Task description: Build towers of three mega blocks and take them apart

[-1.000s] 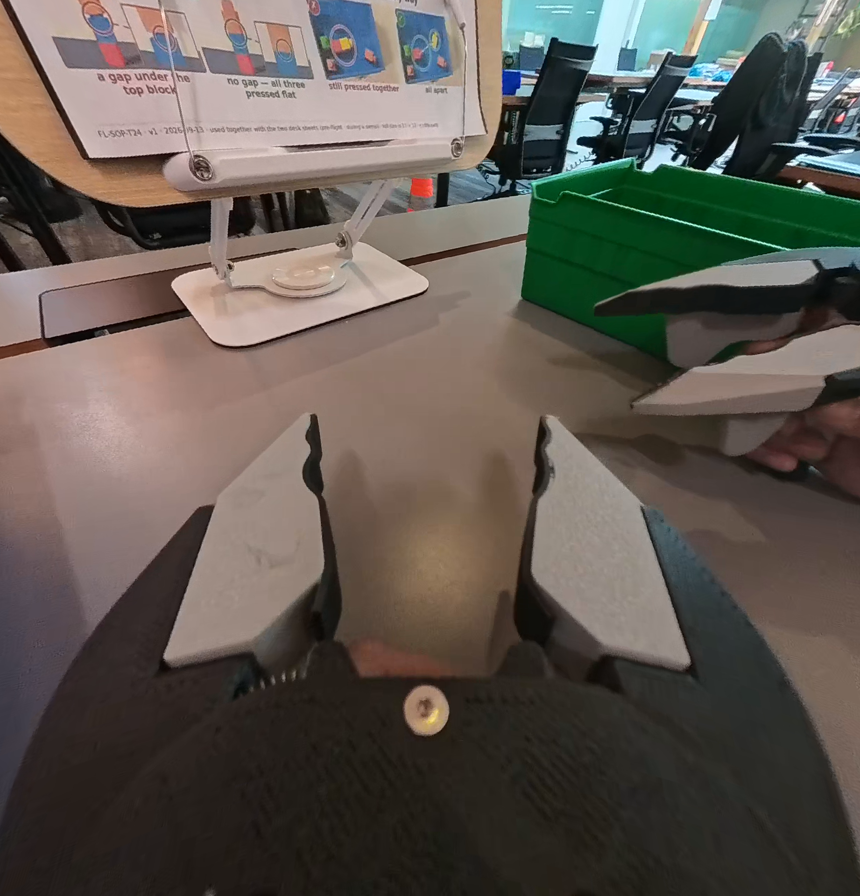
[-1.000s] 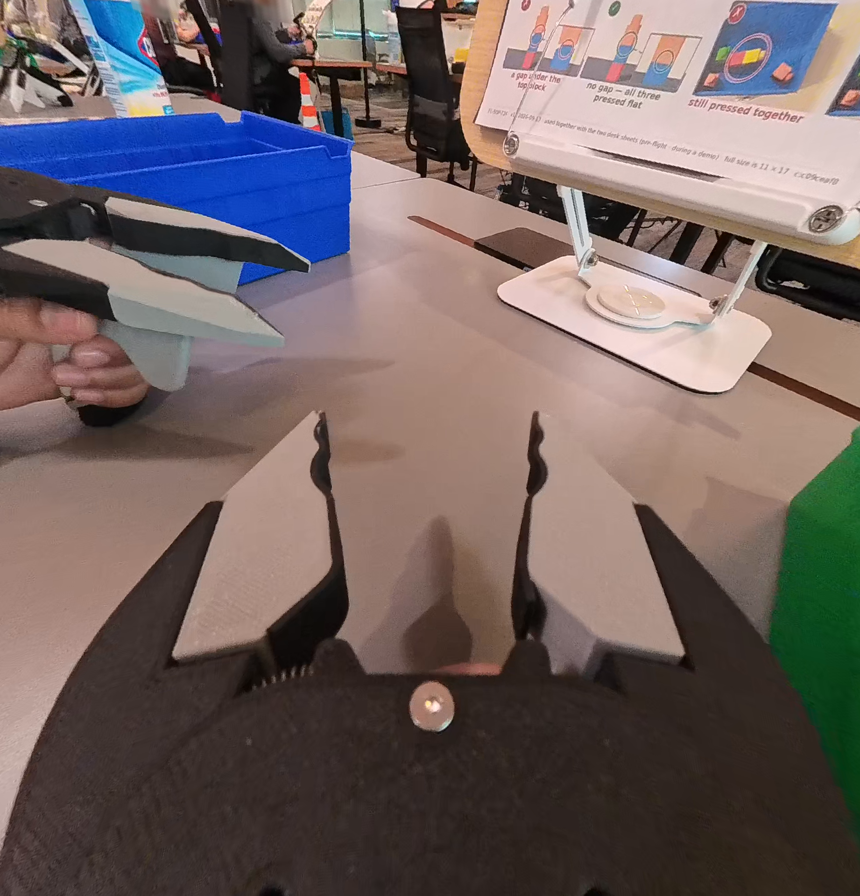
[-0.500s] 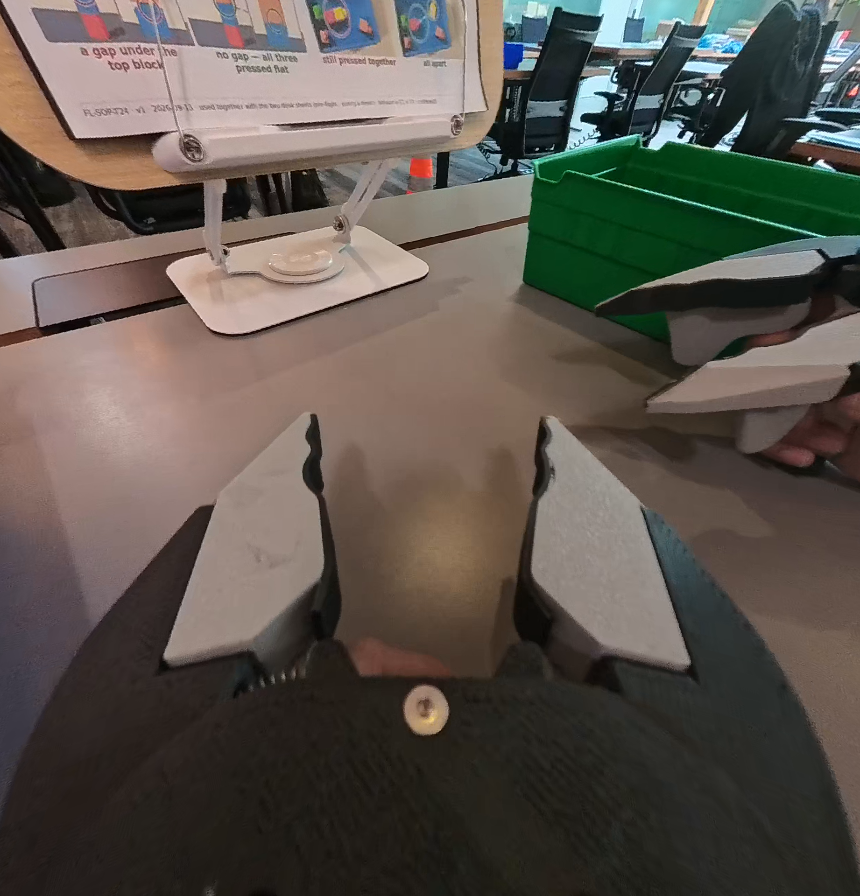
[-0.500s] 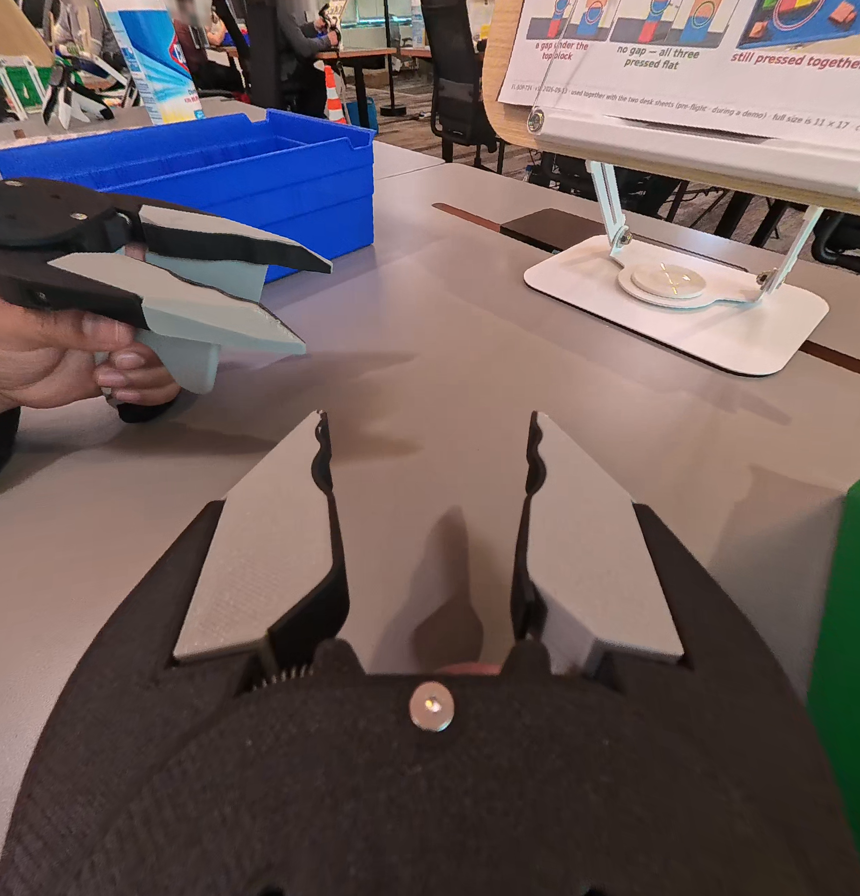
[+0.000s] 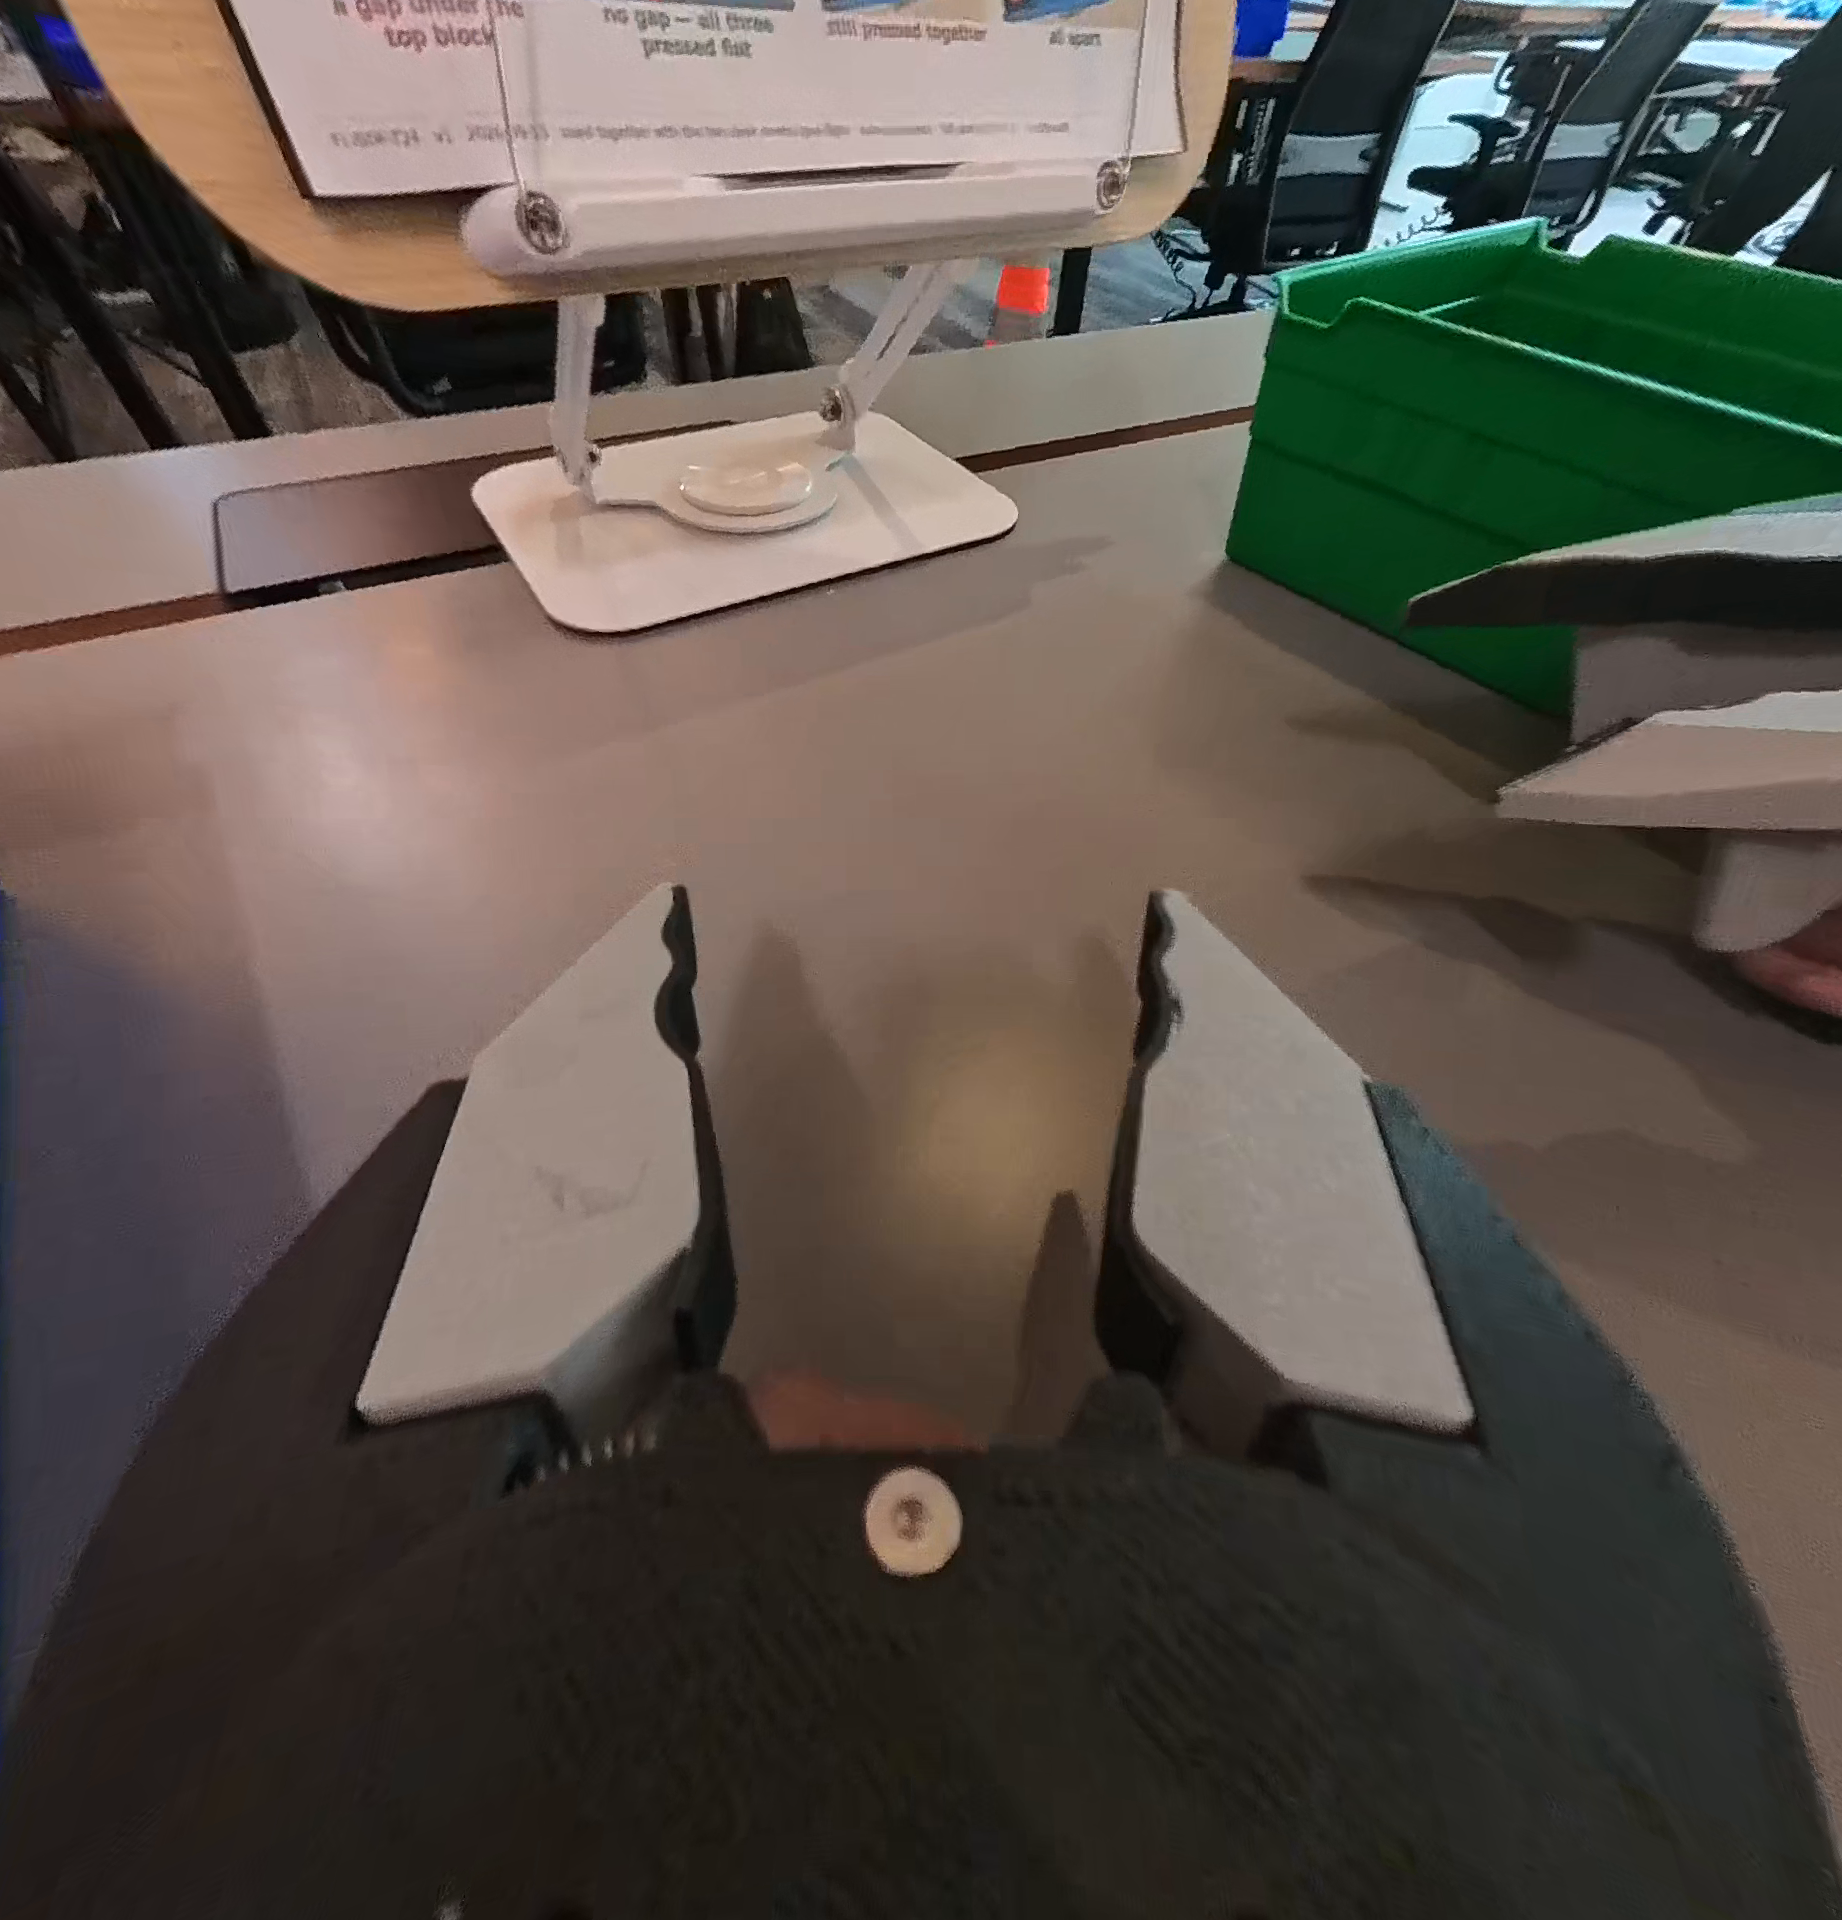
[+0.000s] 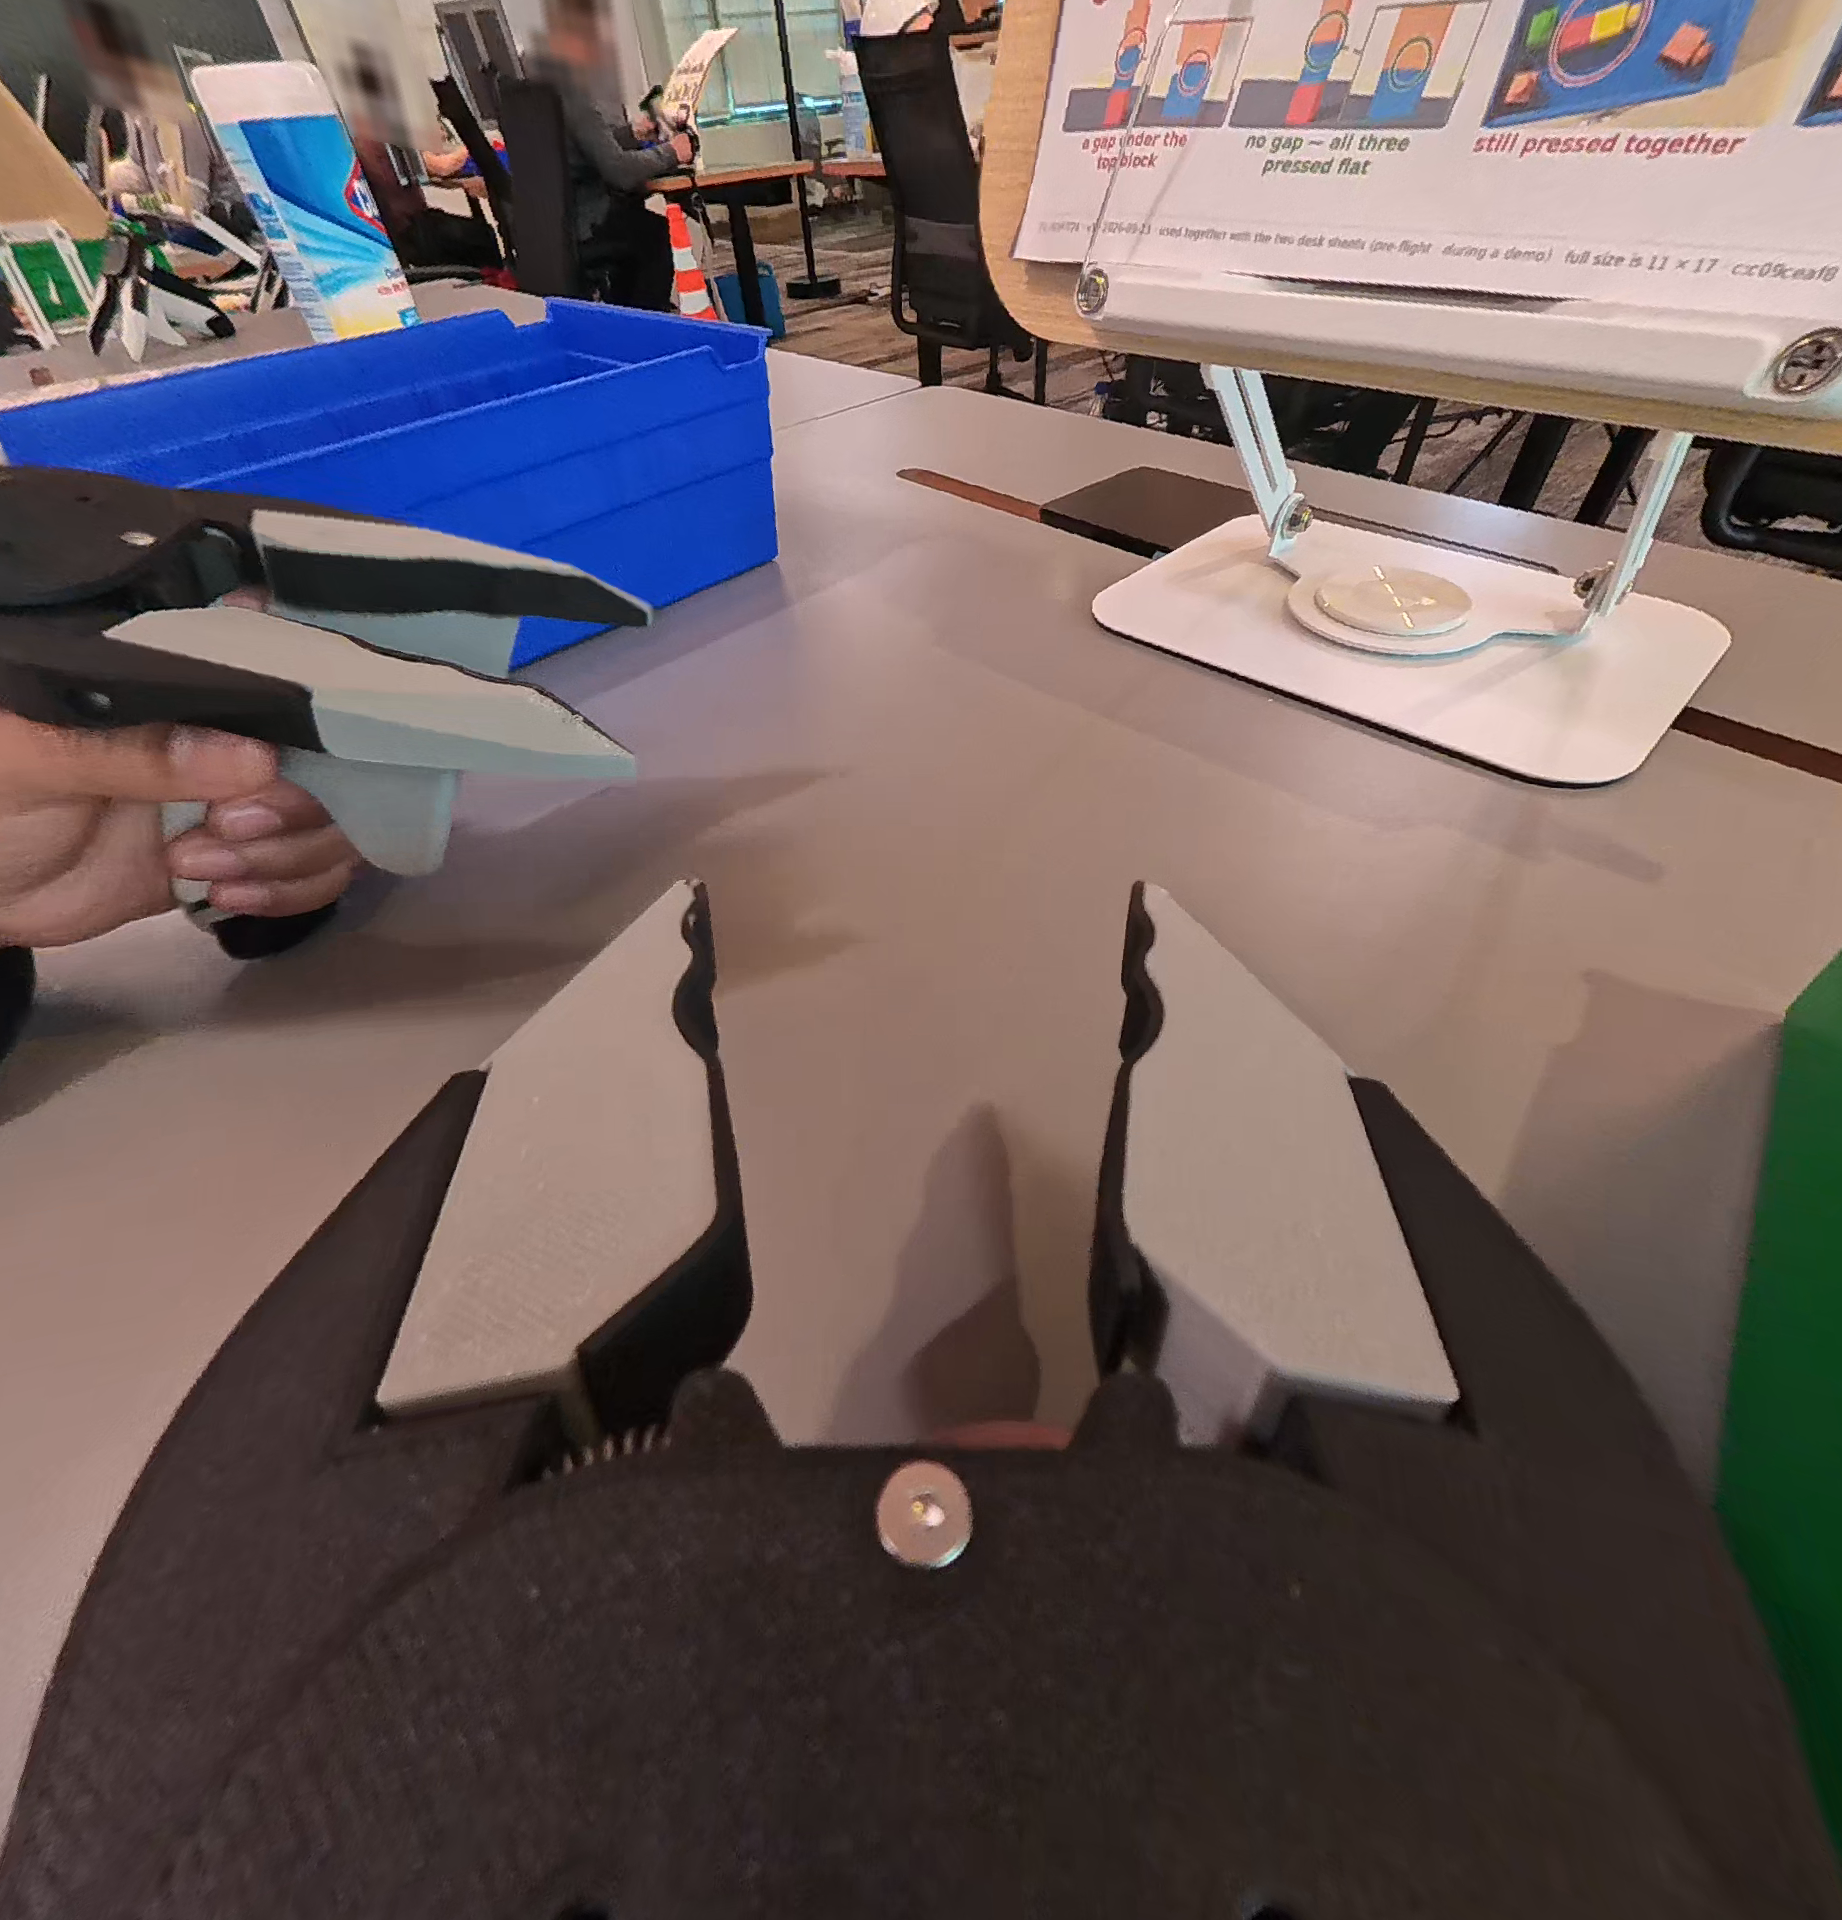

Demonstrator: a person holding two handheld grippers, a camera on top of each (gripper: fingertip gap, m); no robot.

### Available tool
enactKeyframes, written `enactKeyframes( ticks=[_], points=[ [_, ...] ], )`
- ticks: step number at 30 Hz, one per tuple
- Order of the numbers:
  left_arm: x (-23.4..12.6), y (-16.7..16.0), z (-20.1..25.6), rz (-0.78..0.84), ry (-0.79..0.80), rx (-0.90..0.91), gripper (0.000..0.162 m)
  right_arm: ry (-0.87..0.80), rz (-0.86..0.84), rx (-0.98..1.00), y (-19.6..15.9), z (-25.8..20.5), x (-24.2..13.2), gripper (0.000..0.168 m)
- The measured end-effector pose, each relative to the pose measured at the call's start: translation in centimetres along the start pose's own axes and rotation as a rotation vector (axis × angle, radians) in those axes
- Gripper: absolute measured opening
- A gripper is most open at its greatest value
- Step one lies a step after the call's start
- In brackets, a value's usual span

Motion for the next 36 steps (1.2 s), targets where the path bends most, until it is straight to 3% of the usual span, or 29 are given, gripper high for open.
enactKeyframes(
  ticks=[7, 16, 19, 21, 25, 29, 33, 36],
  points=[
    [-5.5, 0.6, -0.5, 0.002, 0.041, -0.060, 0.085, 0.009, -0.010, -0.053, -0.2, -0.8, -0.2, 0.076],
    [-10.7, 6.2, -3.1, 0.101, 0.193, -0.034, 0.079, 0.057, -0.021, -0.093, -0.1, -1.8, 0.2, 0.076],
    [-9.8, 8.9, -2.7, 0.134, 0.159, 0.003, 0.081, 0.066, -0.027, -0.098, -0.1, -1.9, 0.4, 0.076],
    [-8.5, 10.5, -2.5, 0.108, 0.195, 0.059, 0.094, 0.068, -0.027, -0.098, 0.0, -1.9, 0.5, 0.076],
    [-7.0, 12.2, -3.2, 0.103, 0.282, 0.106, 0.094, 0.074, -0.018, -0.076, 0.0, -1.6, 0.4, 0.076],
    [-6.3, 11.4, -4.3, 0.186, 0.199, 0.019, 0.086, 0.082, -0.018, -0.055, 0.0, -1.4, 0.3, 0.076],
    [-4.2, 8.0, -4.3, 0.280, 0.104, -0.011, 0.082, 0.087, -0.009, -0.057, 0.0, -1.5, 0.3, 0.075],
    [-2.9, 6.6, -3.4, 0.229, 0.058, 0.032, 0.084, 0.098, -0.005, -0.055, 0.0, -1.8, 0.4, 0.073]
  ],
)
Point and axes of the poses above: each gripper's, where its closed fingertips meet, x out along the fingers, y out of its top, z = x × y across the jaws, the point moved 10 cm from there along -x, back along the fingers, and after that the axes turned 7 degrees about -z, right-handed, at the moved point
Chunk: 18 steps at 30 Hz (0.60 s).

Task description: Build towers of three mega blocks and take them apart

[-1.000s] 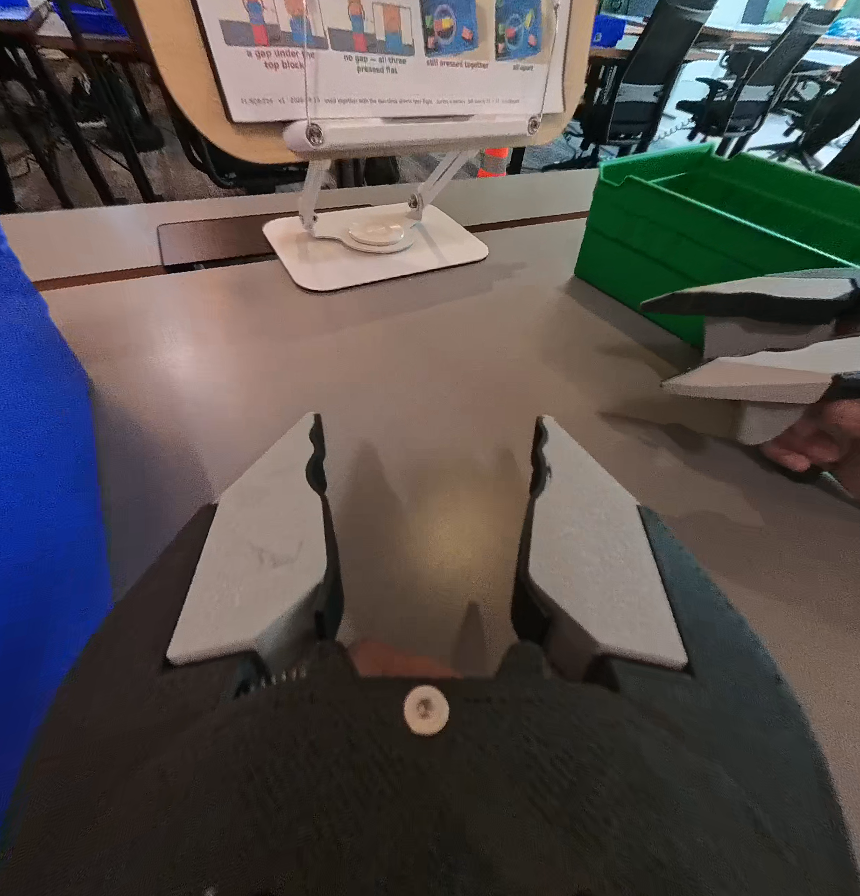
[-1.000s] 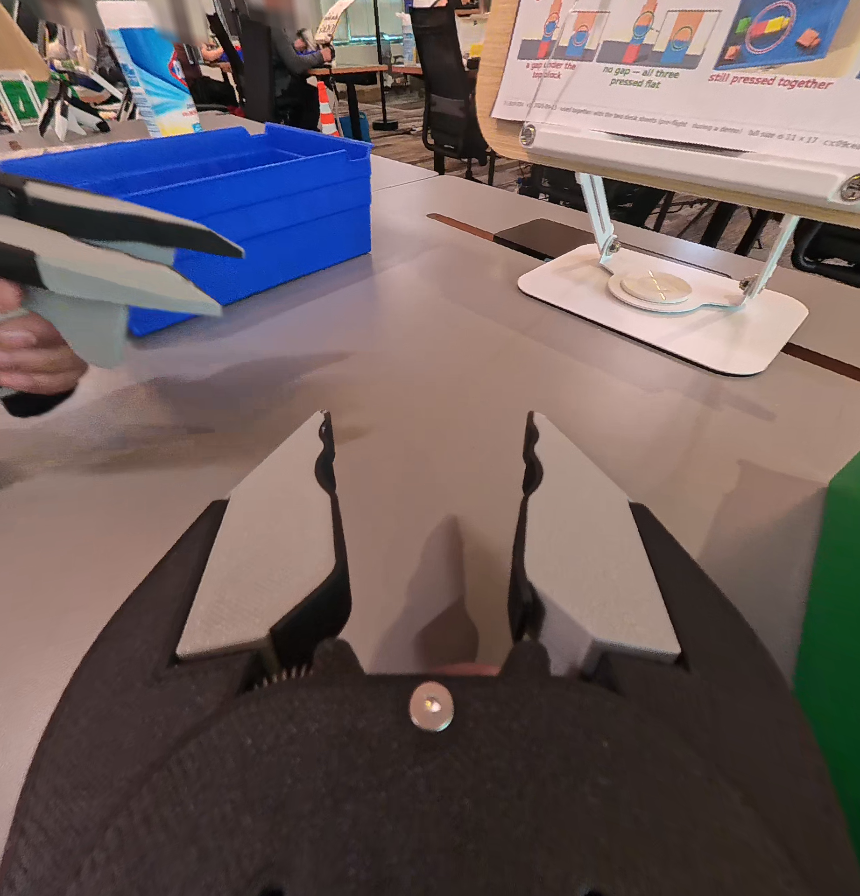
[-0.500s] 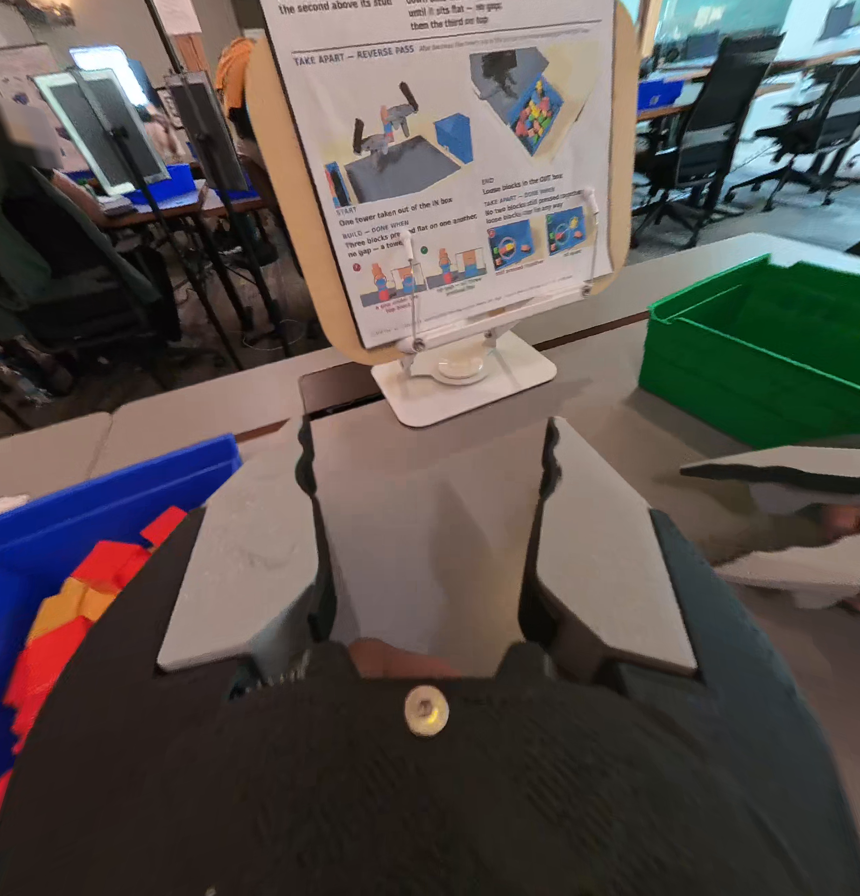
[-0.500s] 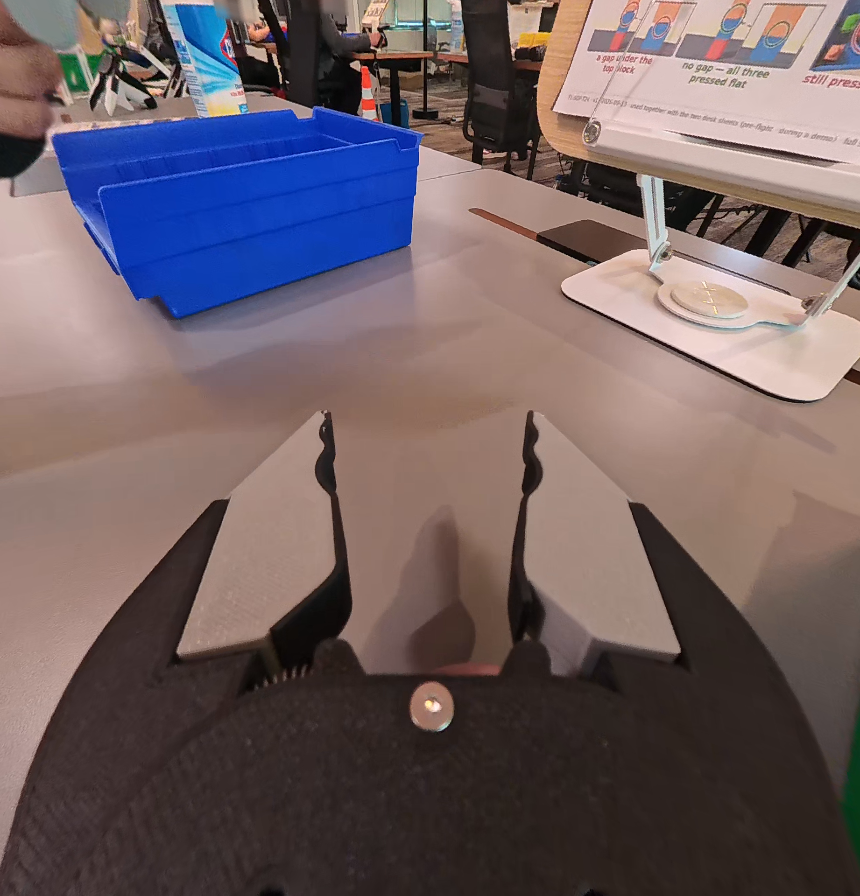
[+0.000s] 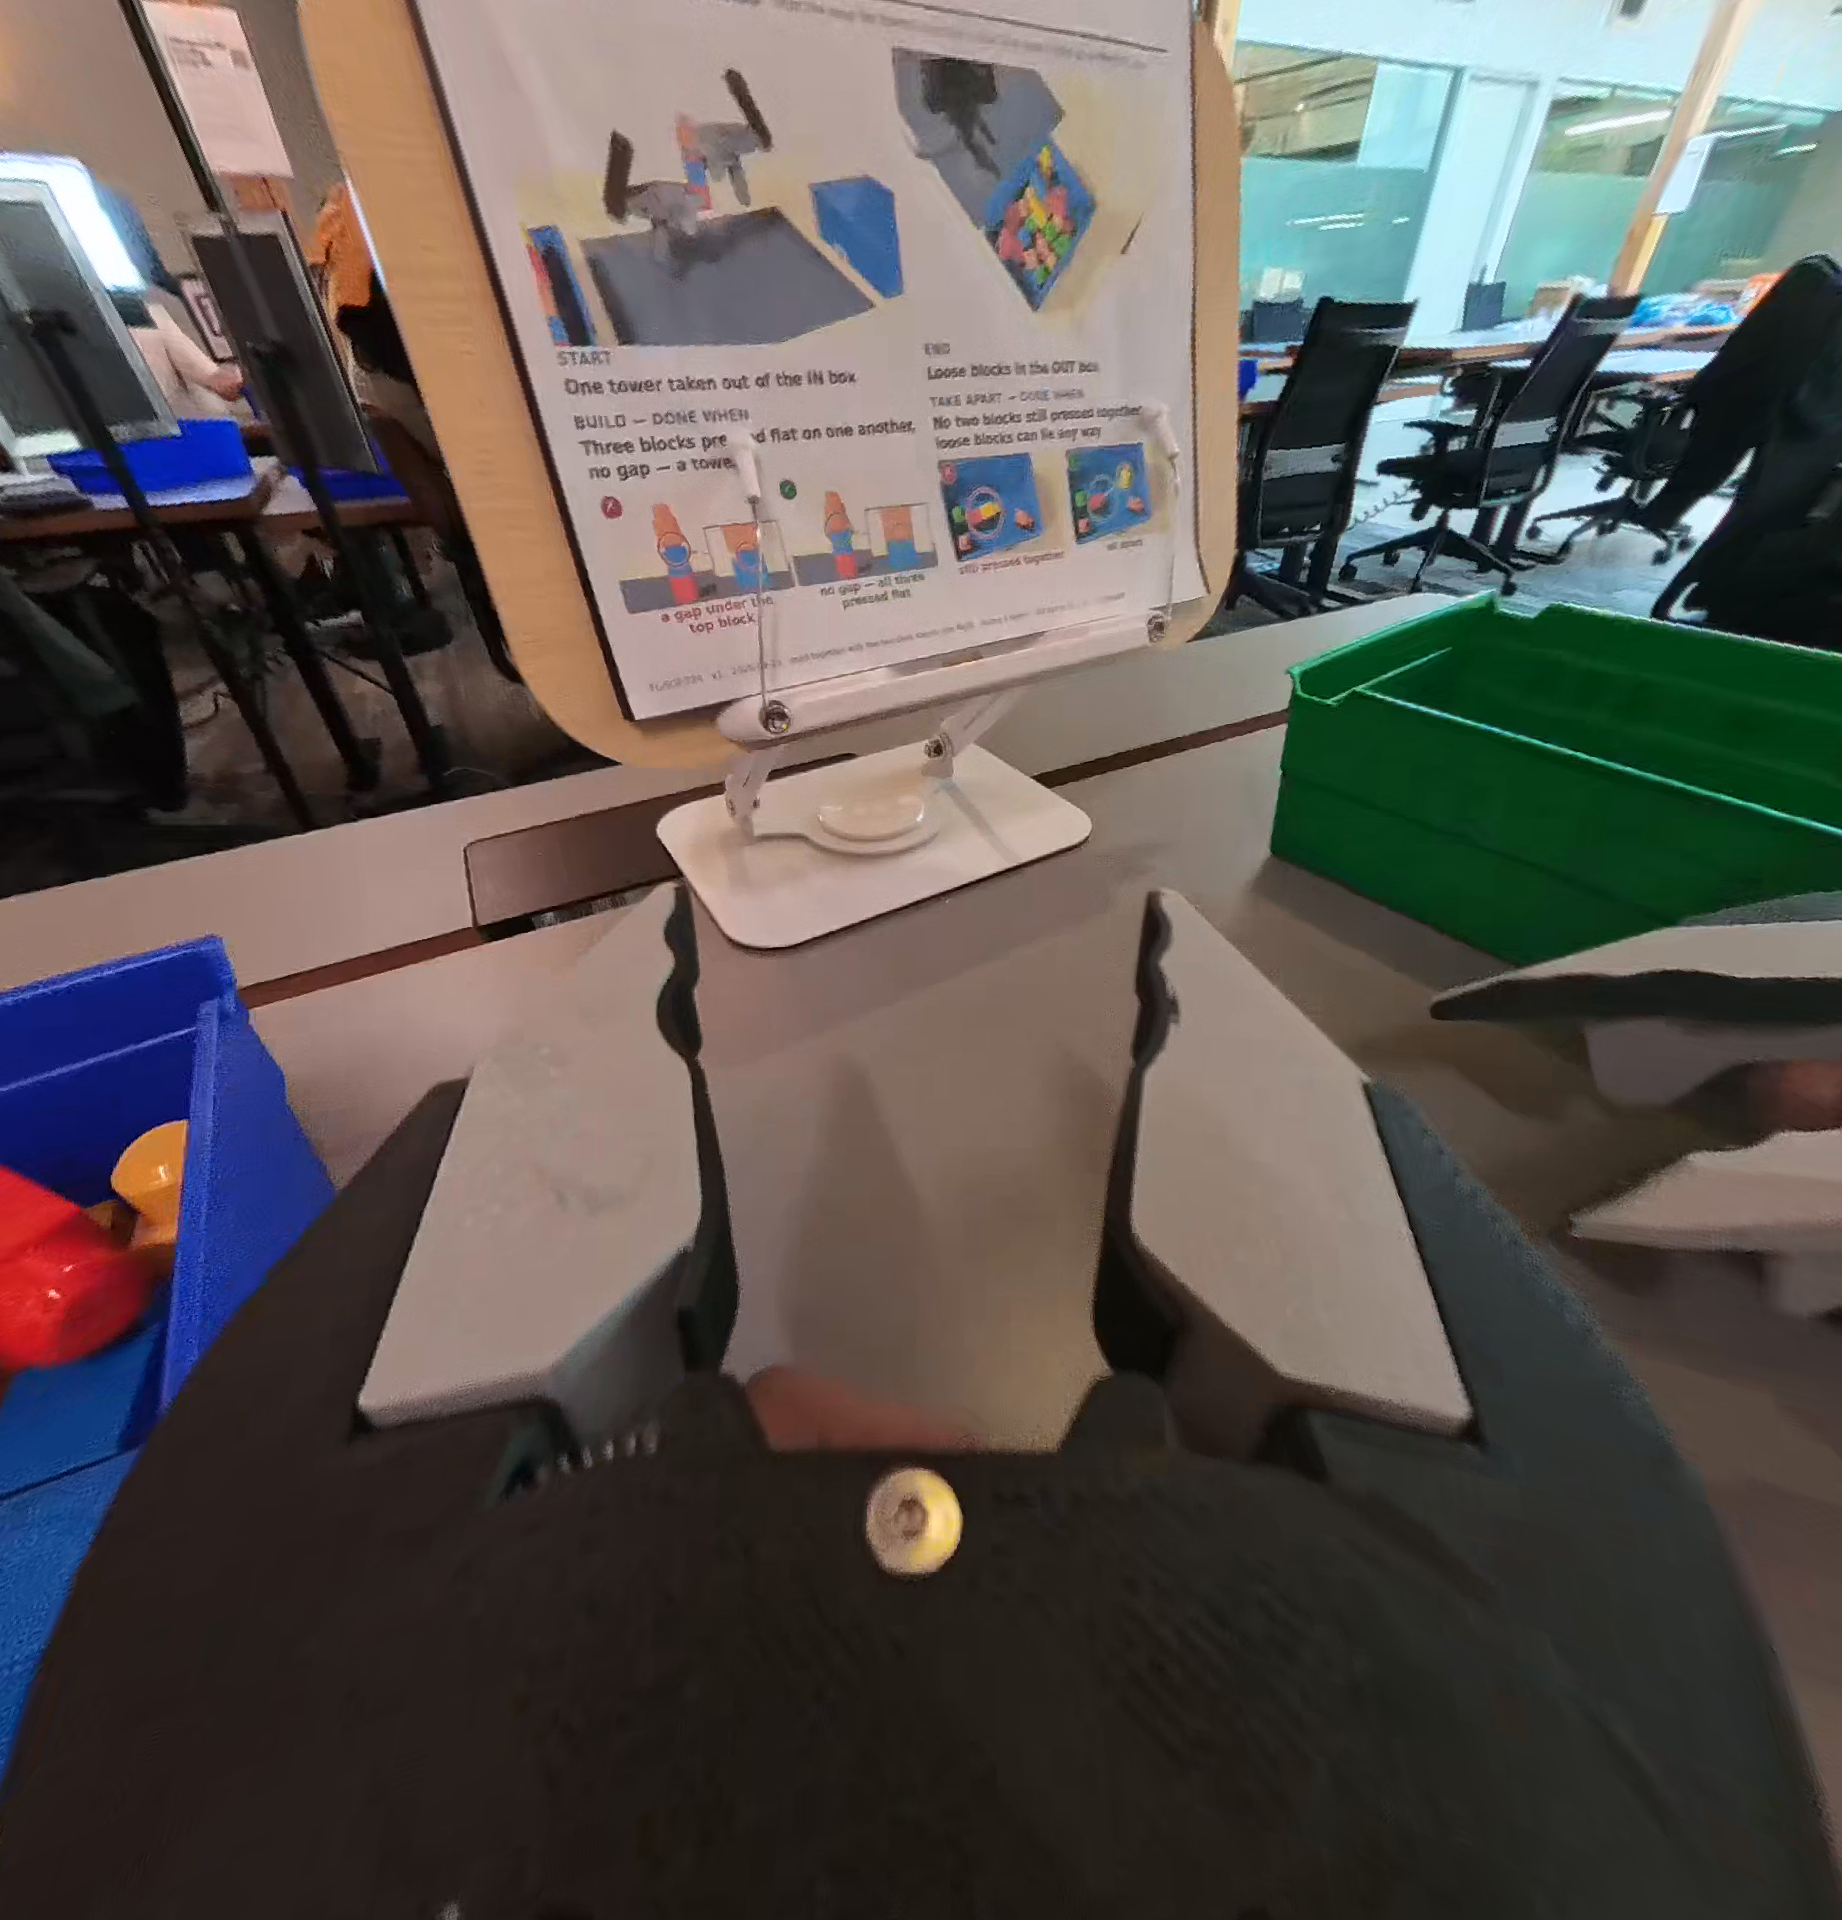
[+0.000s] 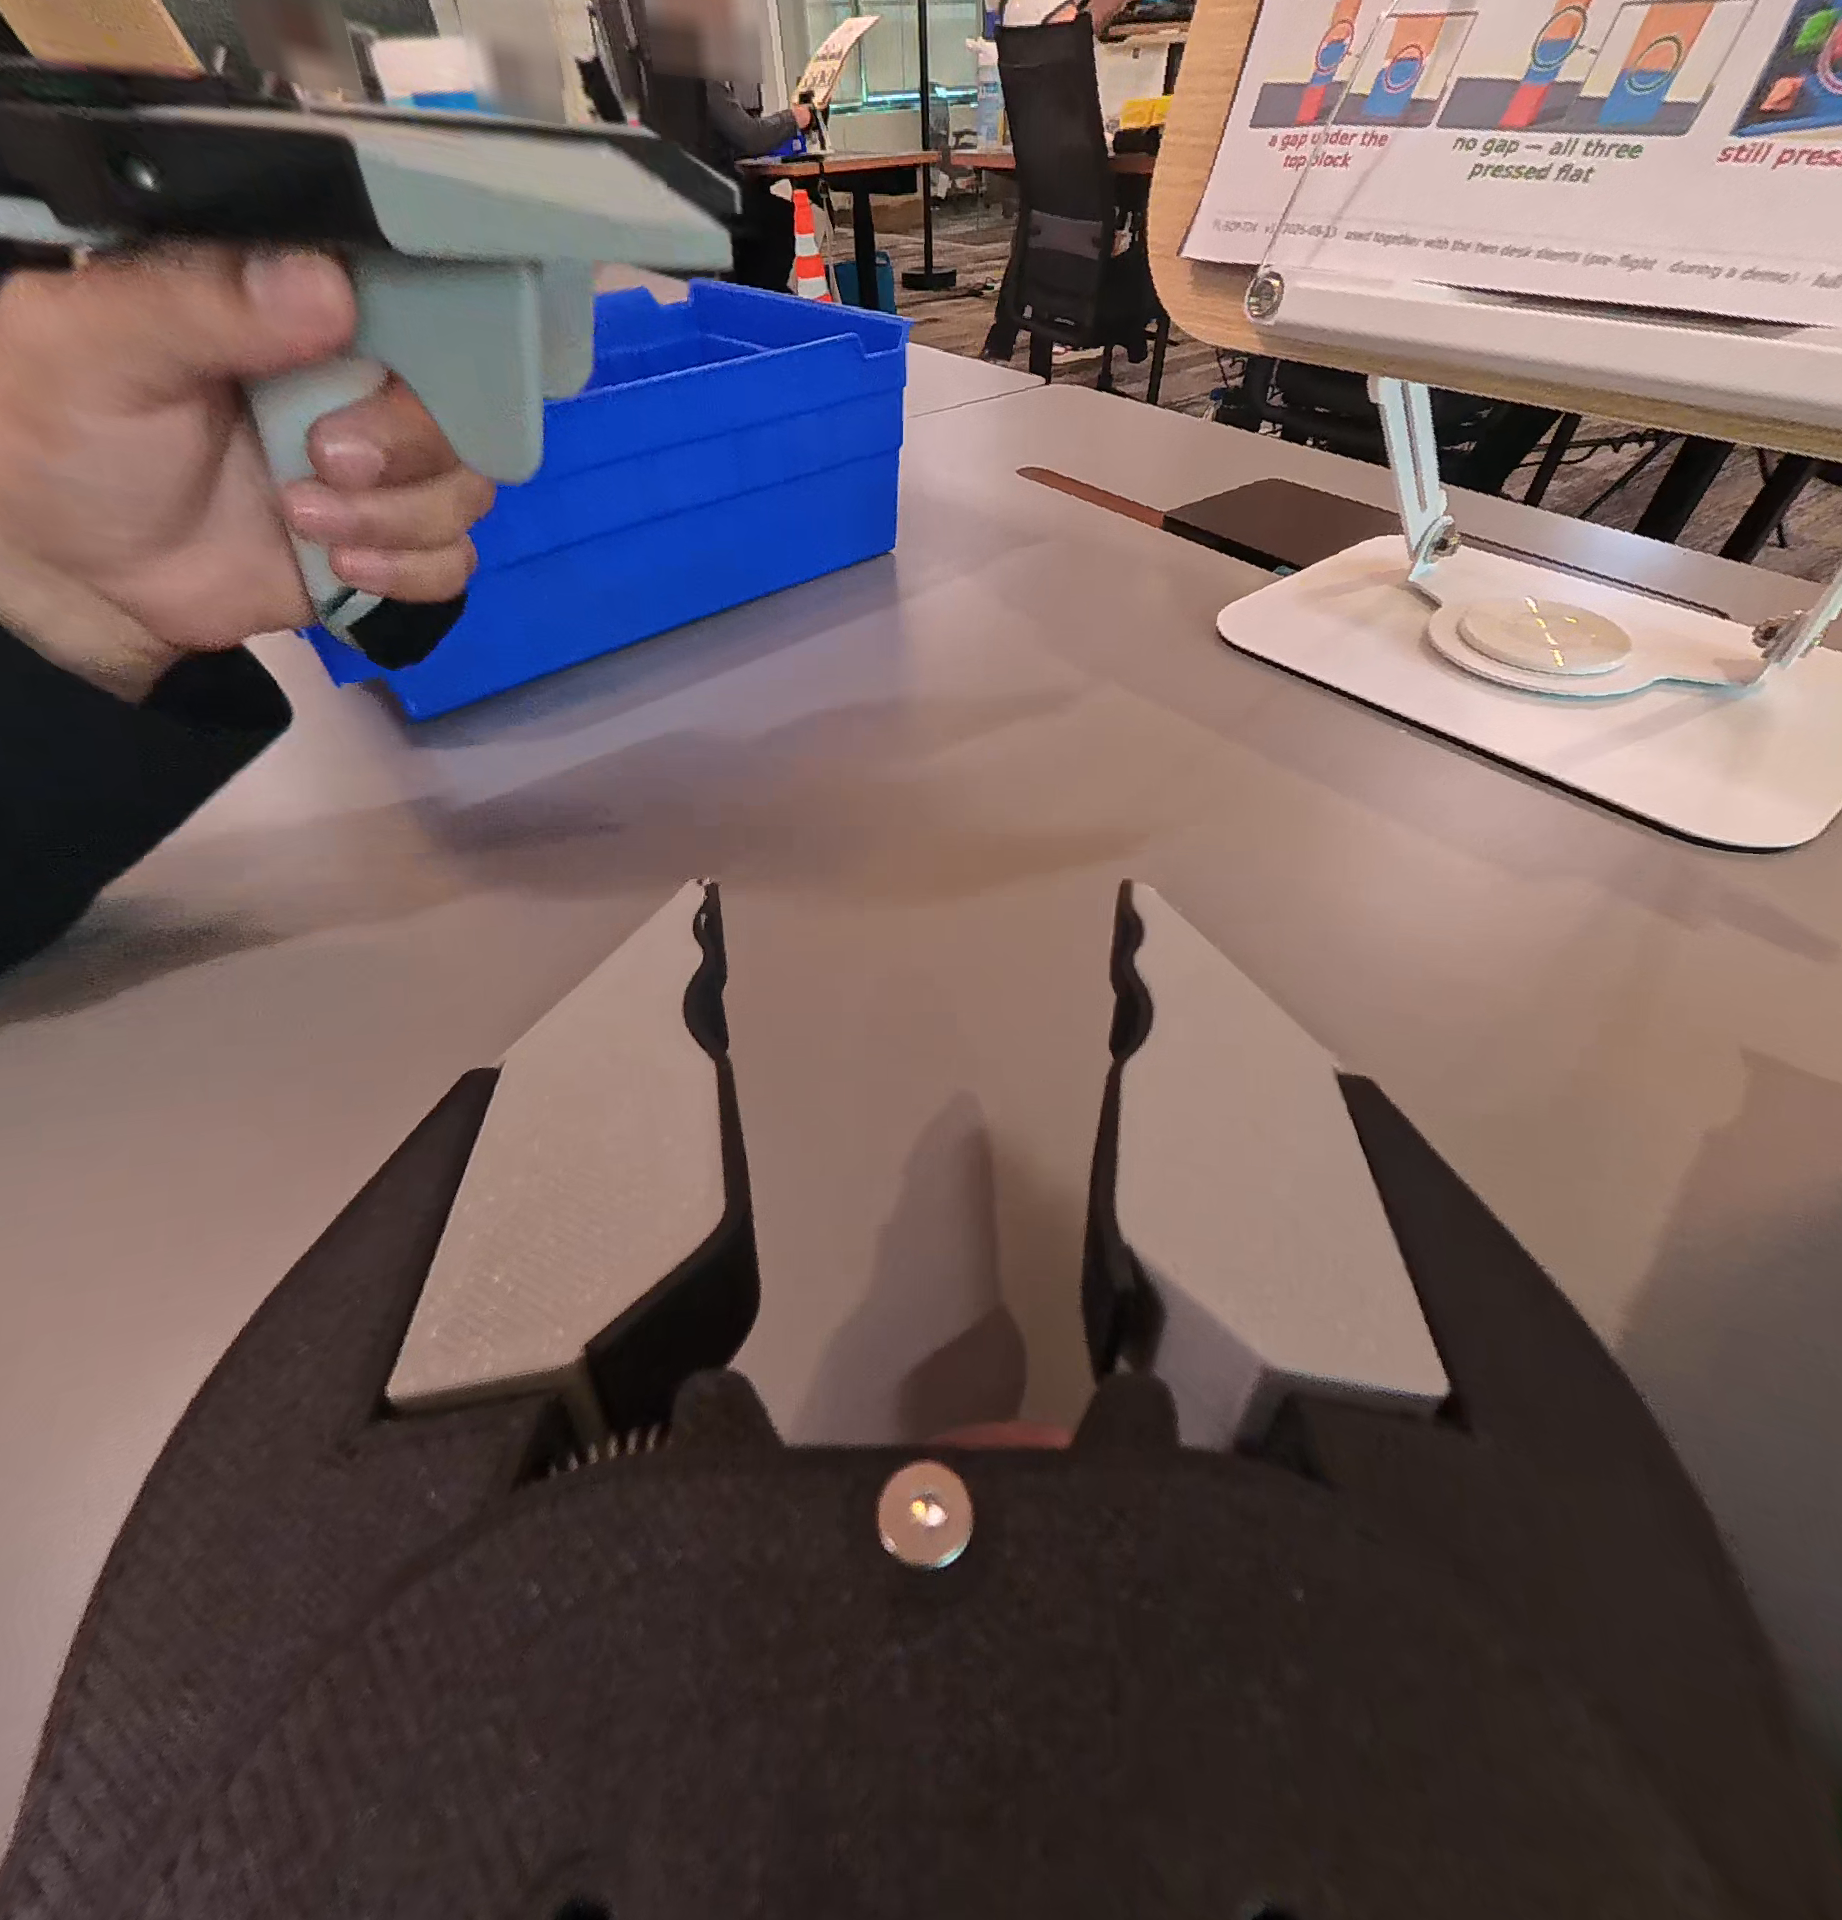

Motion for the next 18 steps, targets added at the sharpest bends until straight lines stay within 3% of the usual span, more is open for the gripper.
enactKeyframes(
  ticks=[12, 18],
  points=[
    [1.2, -1.7, 2.0, -0.117, -0.121, 0.030, 0.082, 0.026, -0.004, 0.016, 0.0, -0.3, 0.0, 0.071],
    [0.4, -1.3, 1.9, -0.086, -0.118, 0.006, 0.080, 0.022, 0.004, 0.018, 0.0, -0.2, -0.1, 0.071]
  ],
)
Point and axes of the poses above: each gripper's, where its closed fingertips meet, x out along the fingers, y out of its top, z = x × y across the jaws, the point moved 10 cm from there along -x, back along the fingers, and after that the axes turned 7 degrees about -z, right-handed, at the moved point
